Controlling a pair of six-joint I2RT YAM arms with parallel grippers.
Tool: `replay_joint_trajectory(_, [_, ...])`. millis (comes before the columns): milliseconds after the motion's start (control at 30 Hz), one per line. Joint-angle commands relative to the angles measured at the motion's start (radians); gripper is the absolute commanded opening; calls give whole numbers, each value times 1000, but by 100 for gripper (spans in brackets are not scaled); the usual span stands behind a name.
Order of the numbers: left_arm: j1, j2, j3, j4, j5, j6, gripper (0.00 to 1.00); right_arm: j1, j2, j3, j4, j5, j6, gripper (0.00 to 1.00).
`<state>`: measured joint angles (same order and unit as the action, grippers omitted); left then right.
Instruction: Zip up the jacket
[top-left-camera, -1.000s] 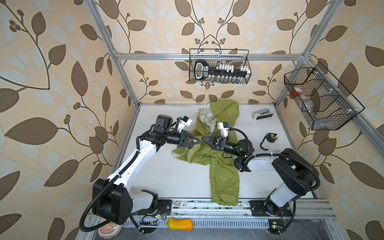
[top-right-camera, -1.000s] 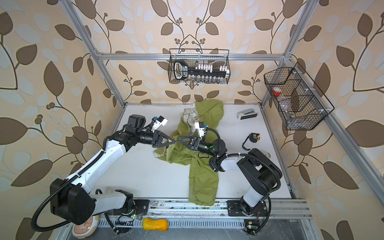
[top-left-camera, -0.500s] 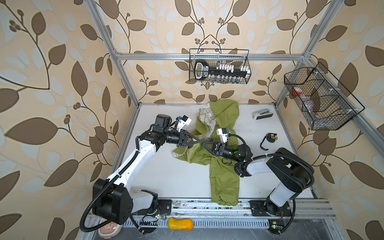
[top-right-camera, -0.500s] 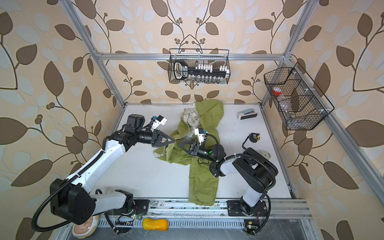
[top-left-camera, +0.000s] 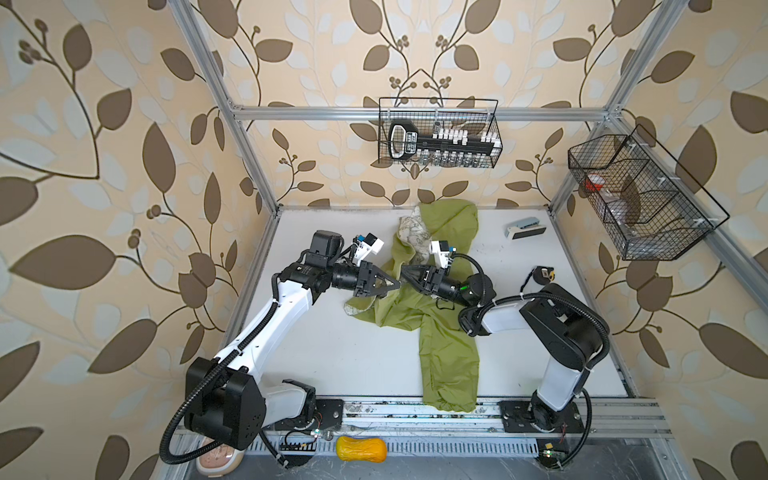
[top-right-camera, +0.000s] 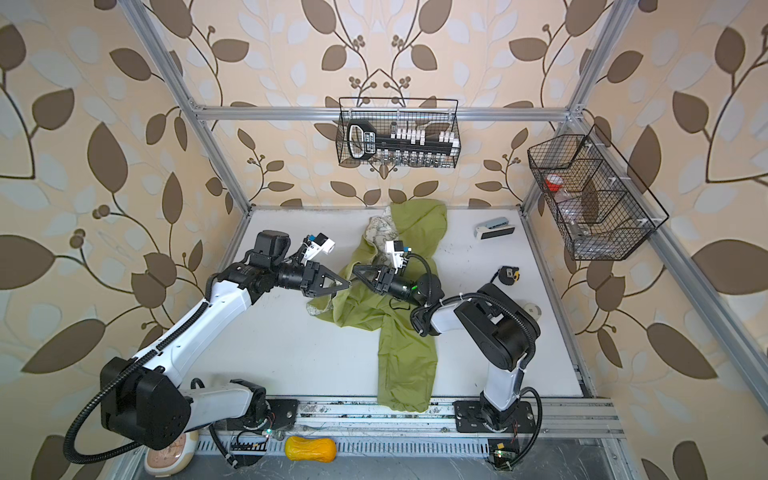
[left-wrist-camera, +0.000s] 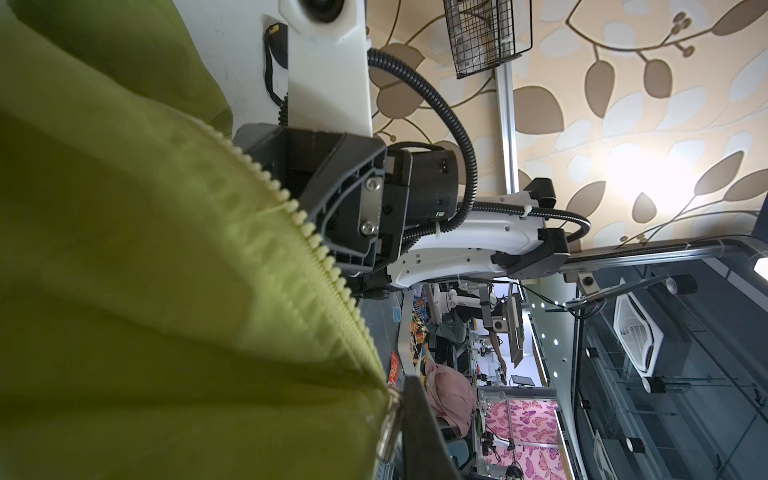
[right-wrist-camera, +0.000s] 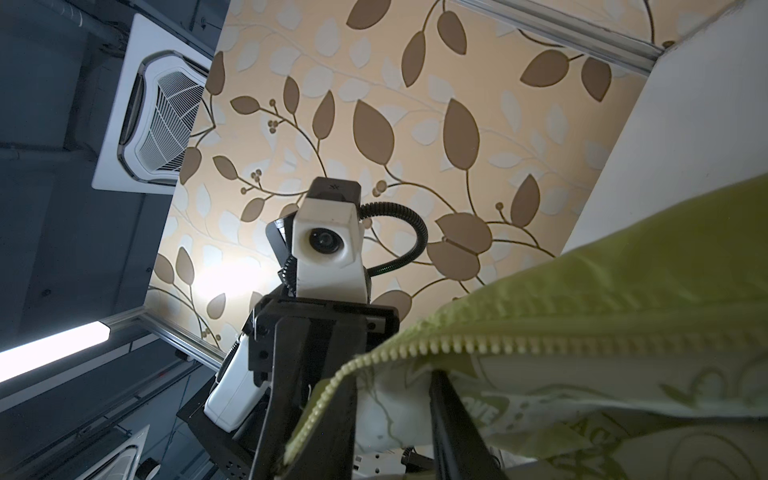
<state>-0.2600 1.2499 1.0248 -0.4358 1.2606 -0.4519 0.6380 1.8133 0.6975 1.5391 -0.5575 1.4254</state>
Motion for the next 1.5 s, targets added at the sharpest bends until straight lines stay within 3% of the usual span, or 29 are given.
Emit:
replay_joint_trajectory(0, [4,-24,7,4,66,12,0,4,-17,2,56,-29,30,32])
replay_joint_trajectory(467, [5,-20,16,6,62,13,0,28,-153,-125,70,-36,23,33])
replay_joint_trajectory(1467, [5,-23,16,17,54,-2,0,77,-111,-67,69,-51,27,19])
